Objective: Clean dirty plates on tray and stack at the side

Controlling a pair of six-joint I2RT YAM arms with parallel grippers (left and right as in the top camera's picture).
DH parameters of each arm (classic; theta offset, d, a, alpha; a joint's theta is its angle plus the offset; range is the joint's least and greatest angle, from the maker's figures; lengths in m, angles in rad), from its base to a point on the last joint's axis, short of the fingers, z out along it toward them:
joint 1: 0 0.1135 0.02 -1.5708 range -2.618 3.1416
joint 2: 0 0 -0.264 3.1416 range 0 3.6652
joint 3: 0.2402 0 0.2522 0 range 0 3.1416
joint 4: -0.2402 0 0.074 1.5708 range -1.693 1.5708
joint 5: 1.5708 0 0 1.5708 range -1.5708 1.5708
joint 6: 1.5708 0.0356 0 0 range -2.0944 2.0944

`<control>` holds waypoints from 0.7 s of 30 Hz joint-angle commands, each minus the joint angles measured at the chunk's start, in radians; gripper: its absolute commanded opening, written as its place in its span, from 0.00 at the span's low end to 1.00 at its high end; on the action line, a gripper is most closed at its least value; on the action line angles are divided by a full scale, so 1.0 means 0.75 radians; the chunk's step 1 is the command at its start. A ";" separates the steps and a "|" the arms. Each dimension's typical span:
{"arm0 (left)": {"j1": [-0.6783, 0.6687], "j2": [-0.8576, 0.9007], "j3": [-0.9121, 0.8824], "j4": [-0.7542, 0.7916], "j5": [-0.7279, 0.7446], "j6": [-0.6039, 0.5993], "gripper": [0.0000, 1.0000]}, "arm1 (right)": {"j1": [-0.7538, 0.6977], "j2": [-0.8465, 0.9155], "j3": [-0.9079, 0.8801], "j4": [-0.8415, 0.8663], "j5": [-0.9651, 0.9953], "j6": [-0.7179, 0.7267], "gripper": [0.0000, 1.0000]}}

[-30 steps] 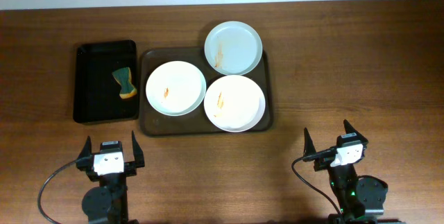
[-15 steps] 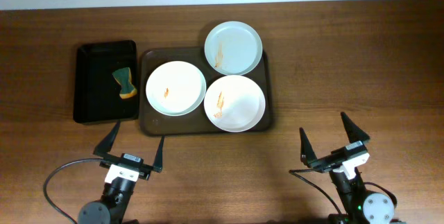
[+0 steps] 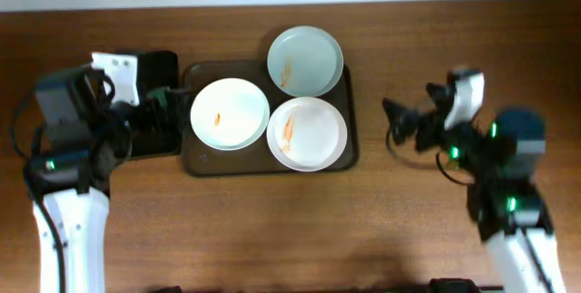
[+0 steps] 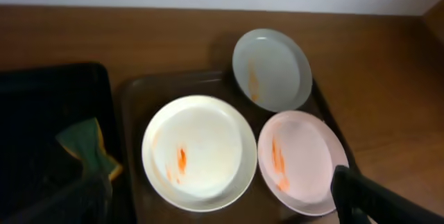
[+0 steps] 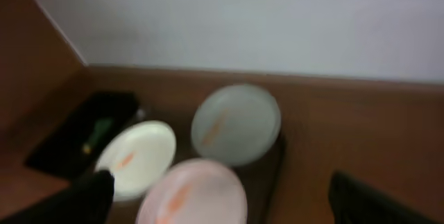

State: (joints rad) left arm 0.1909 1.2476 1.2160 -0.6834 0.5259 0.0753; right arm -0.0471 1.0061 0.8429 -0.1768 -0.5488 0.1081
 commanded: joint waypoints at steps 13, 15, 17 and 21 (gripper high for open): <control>0.002 0.242 0.261 -0.291 -0.559 -0.364 0.99 | 0.478 0.997 1.146 -0.720 0.366 0.179 0.98; 0.002 0.318 0.386 -0.420 -0.619 -0.364 0.99 | 0.565 1.184 1.399 -0.857 0.402 0.178 0.98; 0.002 0.491 0.610 -0.663 -0.727 -0.400 0.99 | 0.664 1.484 1.717 -0.974 0.399 0.178 0.98; 0.002 0.696 0.672 -0.639 -0.781 -0.399 0.99 | 0.782 1.729 1.758 -0.896 0.502 0.232 0.83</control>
State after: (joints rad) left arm 0.1909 1.7081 1.6989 -1.2140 -0.0101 -0.2070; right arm 0.5041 2.2436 2.1300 -0.8772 -0.2604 0.2394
